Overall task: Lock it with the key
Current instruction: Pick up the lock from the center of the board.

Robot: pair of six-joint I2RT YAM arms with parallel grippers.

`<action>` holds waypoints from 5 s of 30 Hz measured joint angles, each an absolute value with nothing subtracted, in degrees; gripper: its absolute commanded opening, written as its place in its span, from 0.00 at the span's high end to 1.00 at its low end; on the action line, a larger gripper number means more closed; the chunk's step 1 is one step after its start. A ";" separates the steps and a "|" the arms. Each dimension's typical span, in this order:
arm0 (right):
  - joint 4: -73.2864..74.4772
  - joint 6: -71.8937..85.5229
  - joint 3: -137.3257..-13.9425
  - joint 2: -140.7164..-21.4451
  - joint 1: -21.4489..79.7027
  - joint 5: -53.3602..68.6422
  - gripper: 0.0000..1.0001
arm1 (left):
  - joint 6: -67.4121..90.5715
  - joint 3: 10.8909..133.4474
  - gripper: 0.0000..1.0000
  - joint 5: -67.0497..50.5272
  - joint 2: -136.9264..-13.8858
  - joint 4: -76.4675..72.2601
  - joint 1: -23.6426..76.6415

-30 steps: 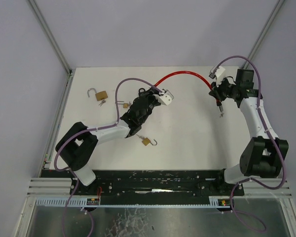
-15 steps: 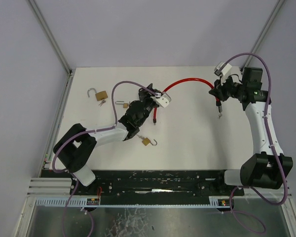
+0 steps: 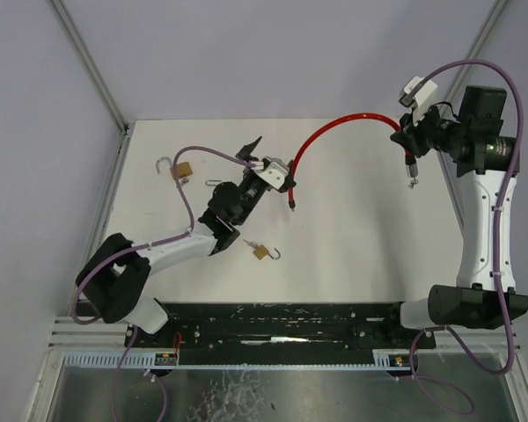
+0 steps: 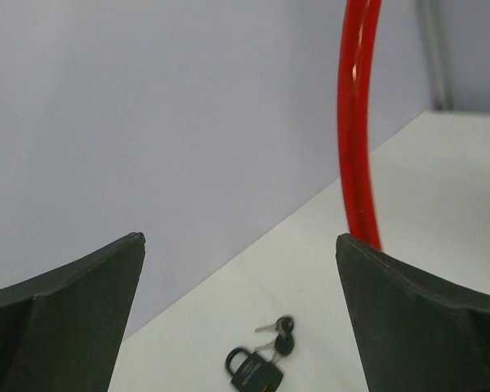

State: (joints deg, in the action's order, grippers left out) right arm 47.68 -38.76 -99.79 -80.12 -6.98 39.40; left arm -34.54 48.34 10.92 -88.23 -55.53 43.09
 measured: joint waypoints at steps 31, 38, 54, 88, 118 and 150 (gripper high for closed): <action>70.35 -62.81 -111.70 -77.84 -6.44 36.47 1.00 | -4.64 105.47 0.46 -37.76 -104.27 10.68 43.09; 71.46 -63.42 -111.70 -77.84 -5.17 37.12 0.94 | -2.17 107.92 1.00 -40.16 -104.42 11.70 43.09; 67.57 -51.53 -109.06 -73.71 -4.71 46.57 0.00 | 12.29 91.46 1.00 -41.36 -94.87 -4.45 37.36; -56.45 40.58 -37.04 -53.28 6.46 71.13 0.00 | 30.48 79.59 1.00 -20.14 -83.61 -26.41 40.88; 35.03 -33.28 -86.91 -45.34 7.70 49.98 0.08 | 77.17 105.62 1.00 -49.39 -106.08 -60.14 22.31; 53.91 -52.42 -112.25 -68.12 15.00 31.14 0.16 | 27.68 98.50 1.00 -89.49 -89.82 -30.65 20.97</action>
State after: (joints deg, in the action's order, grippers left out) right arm 53.91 -52.42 -112.25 -68.12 15.00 31.14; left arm 27.68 98.50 -89.49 -89.82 -30.65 20.97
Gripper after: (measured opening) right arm 0.832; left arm 0.122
